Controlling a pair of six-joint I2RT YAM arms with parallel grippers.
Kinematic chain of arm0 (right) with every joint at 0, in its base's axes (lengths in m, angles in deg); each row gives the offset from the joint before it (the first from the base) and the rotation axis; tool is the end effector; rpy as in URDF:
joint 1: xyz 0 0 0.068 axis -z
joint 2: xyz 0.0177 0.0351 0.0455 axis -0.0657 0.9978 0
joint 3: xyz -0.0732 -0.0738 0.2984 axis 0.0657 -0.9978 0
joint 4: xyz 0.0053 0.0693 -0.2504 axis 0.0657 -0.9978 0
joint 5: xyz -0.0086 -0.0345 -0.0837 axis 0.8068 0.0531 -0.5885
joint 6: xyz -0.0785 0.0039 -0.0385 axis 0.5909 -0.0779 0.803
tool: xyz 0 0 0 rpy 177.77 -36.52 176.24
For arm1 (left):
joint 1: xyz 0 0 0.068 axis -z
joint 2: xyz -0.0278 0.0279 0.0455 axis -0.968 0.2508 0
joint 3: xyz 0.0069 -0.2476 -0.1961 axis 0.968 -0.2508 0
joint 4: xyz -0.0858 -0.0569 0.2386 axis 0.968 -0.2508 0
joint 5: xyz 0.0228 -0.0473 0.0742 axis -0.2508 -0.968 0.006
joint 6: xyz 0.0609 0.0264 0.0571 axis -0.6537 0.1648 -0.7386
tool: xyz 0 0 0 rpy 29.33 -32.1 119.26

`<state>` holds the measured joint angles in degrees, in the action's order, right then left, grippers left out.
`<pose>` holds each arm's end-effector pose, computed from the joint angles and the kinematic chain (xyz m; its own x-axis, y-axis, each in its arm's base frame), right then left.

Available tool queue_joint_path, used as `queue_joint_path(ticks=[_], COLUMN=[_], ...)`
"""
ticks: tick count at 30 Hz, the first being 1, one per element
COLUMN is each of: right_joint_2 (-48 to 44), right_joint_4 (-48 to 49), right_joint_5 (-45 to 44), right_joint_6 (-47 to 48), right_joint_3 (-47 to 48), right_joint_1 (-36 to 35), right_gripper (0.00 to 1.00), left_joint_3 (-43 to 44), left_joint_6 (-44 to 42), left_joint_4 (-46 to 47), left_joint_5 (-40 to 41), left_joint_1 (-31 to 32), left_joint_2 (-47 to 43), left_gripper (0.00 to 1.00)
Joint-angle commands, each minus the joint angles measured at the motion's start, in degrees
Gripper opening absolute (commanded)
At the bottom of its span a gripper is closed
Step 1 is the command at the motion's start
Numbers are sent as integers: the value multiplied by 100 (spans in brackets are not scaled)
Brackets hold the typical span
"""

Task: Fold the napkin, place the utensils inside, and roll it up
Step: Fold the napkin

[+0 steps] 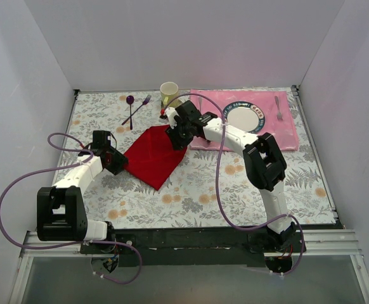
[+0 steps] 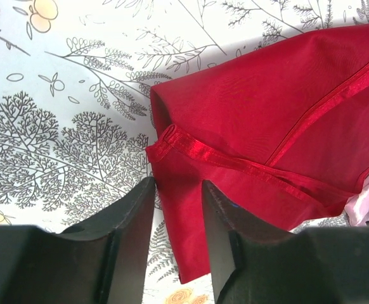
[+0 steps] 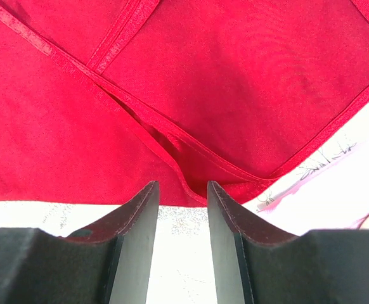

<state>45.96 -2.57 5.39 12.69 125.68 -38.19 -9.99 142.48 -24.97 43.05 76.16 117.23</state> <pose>0.3811 0.3644 0.2290 -0.4697 -0.5735 -0.6712 -0.8155 0.5730 0.0810 0.2608 -0.0022 0.1970 -0.0074 -0.9999 -0.0107 -0.8872 0.0115 -0.4613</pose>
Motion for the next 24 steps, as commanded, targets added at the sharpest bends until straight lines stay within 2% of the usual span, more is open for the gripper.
queue_joint_path(ticks=[1, 5, 11, 16, 20, 24], right_joint_2=[-312, -400, -628, -761, -805, -726], right_joint_4=[39, 83, 206, 233, 285, 277], right_joint_5=[-12, 14, 5, -21, -30, -65], right_joint_6=[-11, -28, -28, -37, -46, -46], right_joint_3=[-111, -155, -295, -392, -419, -392], right_joint_1=[29, 38, 47, 38, 38, 56], right_gripper=[45, 45, 45, 45, 45, 45], left_joint_3=[-41, -68, -120, -60, 90, 336], left_joint_6=[-118, -215, -232, -346, -452, -522], left_joint_4=[96, 166, 262, 368, 560, 579], left_joint_5=[91, 57, -58, -347, -786, -981], left_joint_1=[-34, -25, -25, -25, -25, -25], left_joint_2=[-127, -110, -56, -416, -698, -602], left_gripper=[31, 21, 19, 1, 0, 0])
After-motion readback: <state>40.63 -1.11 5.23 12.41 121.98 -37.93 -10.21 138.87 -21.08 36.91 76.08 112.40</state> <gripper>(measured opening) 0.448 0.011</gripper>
